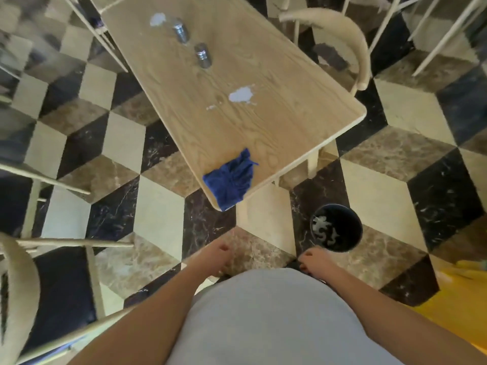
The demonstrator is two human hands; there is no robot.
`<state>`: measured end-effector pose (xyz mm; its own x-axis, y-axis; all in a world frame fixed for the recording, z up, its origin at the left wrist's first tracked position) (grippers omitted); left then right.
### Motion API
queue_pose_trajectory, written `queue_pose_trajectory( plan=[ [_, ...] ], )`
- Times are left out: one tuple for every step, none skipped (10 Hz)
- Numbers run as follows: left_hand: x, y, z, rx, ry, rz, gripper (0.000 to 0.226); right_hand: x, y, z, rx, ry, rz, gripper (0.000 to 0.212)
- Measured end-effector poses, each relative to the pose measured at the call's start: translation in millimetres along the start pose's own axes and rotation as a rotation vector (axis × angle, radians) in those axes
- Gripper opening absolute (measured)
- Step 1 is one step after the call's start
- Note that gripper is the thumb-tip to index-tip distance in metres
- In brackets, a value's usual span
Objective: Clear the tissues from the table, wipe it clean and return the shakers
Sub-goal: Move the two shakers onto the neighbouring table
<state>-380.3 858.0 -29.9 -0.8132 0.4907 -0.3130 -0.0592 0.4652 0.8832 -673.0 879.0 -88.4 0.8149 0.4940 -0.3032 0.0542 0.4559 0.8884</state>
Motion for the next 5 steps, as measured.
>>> queue_pose_trajectory(
  plan=[
    [-45,0,78,-0.088,-0.058,0.021,0.009,43,5,21,0.002,0.031,-0.03,0.016],
    [-101,7,136,-0.154,0.073,-0.088,0.009,90,8,43,-0.015,0.131,-0.079,0.021],
    [-149,12,187,-0.179,0.163,-0.196,0.014,127,21,88,-0.077,0.274,-0.109,0.022],
    [-170,26,228,-0.23,0.201,-0.201,0.031,147,27,143,-0.153,0.293,-0.138,0.018],
    [-174,26,252,-0.225,0.147,-0.158,0.037,166,24,191,-0.18,0.264,-0.139,0.021]
  ],
)
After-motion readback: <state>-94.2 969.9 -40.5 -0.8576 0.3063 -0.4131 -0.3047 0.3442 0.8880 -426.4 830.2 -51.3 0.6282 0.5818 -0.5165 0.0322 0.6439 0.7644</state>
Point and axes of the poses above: each hand's wrist, its own y-axis away from the middle knuckle, its own x-axis out of the palm, z = x × y, the point moved 5 cm from there along -y, towards the middle knuckle, and after that the axes turned 4 degrees about y, right-handed, at the moved point
